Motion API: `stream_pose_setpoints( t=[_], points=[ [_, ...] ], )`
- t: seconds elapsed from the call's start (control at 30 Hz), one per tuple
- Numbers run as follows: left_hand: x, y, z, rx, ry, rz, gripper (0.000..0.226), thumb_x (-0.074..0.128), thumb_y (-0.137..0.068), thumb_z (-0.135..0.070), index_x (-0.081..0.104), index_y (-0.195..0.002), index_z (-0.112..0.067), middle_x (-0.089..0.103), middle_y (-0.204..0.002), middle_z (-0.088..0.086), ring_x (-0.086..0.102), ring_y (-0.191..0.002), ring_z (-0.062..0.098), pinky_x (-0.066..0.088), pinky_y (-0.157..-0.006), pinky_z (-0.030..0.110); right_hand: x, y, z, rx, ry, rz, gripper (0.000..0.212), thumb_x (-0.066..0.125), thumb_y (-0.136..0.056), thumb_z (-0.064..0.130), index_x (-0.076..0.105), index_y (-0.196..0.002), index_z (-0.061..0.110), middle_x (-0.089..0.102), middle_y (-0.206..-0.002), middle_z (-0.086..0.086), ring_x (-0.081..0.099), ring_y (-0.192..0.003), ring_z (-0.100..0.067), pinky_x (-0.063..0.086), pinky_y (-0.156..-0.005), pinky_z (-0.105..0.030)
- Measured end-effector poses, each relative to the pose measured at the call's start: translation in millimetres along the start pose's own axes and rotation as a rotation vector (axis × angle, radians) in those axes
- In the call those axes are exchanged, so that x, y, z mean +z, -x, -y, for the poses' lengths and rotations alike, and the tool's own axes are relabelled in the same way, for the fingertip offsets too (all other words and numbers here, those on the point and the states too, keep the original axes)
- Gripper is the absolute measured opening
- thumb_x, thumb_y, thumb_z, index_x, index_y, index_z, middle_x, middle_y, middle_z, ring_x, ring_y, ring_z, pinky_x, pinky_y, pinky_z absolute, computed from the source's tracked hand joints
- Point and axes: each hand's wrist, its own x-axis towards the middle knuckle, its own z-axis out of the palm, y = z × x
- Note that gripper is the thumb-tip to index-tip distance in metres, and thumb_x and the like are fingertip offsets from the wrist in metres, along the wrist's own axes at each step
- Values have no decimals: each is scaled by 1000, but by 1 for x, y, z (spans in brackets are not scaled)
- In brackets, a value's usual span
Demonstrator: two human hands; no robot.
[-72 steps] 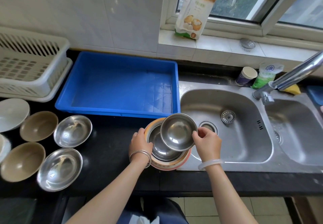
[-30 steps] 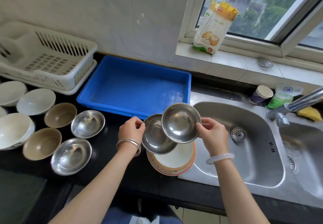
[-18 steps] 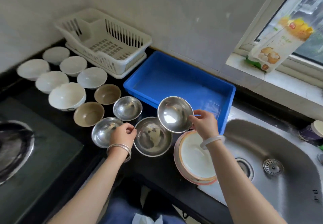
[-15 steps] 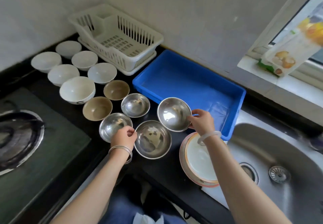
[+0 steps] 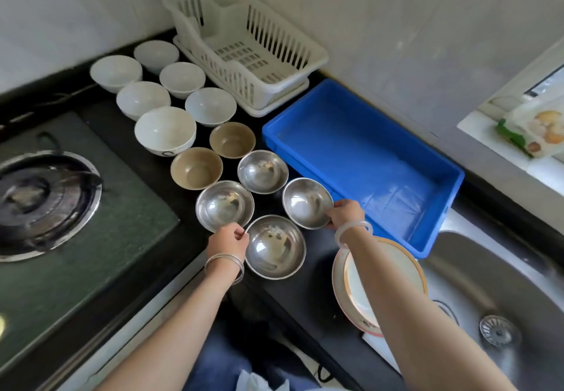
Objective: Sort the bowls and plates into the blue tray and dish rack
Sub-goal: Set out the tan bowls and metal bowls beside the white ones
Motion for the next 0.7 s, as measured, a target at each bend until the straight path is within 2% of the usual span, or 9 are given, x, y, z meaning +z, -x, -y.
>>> stream_pose_setpoints(
  t=[0.1, 0.27, 0.37, 0.47, 0.53, 0.6, 0.7],
  points=[
    [1, -1, 1, 7, 3, -12, 9, 59, -85, -18, 63, -80, -11, 71, -85, 7, 62, -82, 26, 45, -65, 28, 4, 0, -1, 45, -7, -13, 16, 53, -75, 4, 58, -61, 10, 60, -57, -9, 59, -58, -27, 59, -75, -44],
    [2, 1, 4, 2, 31, -45, 8, 61, -84, -16, 59, -76, -14, 69, -77, 4, 61, -75, 23, 44, -62, 28, 11, -3, -4, 71, -39, -43, 21, 56, -78, 6, 56, -59, 16, 59, -58, -6, 60, -60, -27, 59, -76, -42],
    [2, 3, 6, -13, 54, -42, 6, 62, -83, -18, 62, -80, -13, 68, -76, 2, 60, -73, 20, 42, -62, 26, 13, -6, -6, 69, -62, -46, 18, 57, -81, 9, 59, -64, 15, 60, -61, -6, 61, -57, -25, 59, -75, -41],
    [1, 4, 9, -41, 78, -16, 6, 63, -82, -18, 65, -83, -13, 70, -80, 3, 62, -79, 22, 43, -66, 25, 16, -8, -8, 85, -128, -22, 5, 60, -84, 10, 63, -81, 13, 59, -67, -3, 61, -57, -19, 59, -78, -43],
    [1, 4, 12, -69, 92, 5, 8, 64, -81, -19, 67, -85, -12, 72, -84, 4, 64, -83, 24, 46, -69, 26, 17, -9, -8, 94, -170, -3, 6, 60, -87, 11, 63, -92, 13, 59, -71, -3, 61, -60, -17, 59, -78, -41],
    [1, 3, 13, -101, 137, 27, 10, 64, -80, -17, 68, -85, -10, 72, -85, 7, 66, -84, 27, 54, -75, 34, 17, -9, -9, 100, -197, 9, 11, 60, -88, 12, 62, -99, 12, 59, -74, -3, 62, -64, -17, 59, -78, -39],
    [0, 2, 14, -123, 183, 31, 11, 65, -80, -15, 68, -86, -7, 72, -85, 11, 67, -86, 31, 57, -77, 45, 18, -10, -11, 98, -220, 16, 15, 60, -89, 13, 62, -104, 11, 60, -77, -3, 64, -70, -21, 58, -82, -41]
  ],
)
